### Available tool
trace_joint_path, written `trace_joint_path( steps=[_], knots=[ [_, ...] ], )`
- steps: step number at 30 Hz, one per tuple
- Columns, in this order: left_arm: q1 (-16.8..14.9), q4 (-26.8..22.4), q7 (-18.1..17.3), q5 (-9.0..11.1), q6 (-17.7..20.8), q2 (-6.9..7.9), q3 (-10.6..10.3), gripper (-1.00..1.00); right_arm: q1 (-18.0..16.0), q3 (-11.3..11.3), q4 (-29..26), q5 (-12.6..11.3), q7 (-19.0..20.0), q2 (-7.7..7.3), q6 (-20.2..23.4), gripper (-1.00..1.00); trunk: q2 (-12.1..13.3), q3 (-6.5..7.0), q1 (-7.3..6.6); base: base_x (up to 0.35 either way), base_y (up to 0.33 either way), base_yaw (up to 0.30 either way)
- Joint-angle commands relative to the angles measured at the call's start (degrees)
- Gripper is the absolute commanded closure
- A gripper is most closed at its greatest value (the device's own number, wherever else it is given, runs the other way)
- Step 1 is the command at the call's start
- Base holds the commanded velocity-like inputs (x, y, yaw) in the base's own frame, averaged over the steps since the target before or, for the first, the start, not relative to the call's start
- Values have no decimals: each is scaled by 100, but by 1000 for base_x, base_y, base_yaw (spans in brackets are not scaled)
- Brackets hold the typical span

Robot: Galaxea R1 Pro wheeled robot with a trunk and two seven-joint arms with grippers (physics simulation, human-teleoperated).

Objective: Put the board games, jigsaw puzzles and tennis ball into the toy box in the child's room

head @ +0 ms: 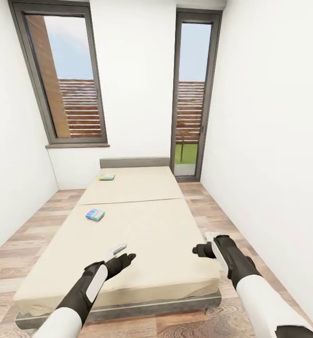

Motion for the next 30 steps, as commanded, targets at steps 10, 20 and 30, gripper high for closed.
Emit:
trace_joint_path(
  steps=[10,20,30],
  knots=[
    [473,-898,-18,88,41,-34,-2,-100,511,22,-959,63,952,-20,152,-100,-4,-6,0,0,0,0],
    [560,-1053,-17,107,49,-40,1,-100,581,23,-1135,77,1138,1,188,-100,-4,-6,0,0,72,0],
    [578,-1084,-24,113,52,-41,0,-100,587,19,-1175,74,1173,-10,197,-100,-4,-6,0,0,248,0]
  ],
)
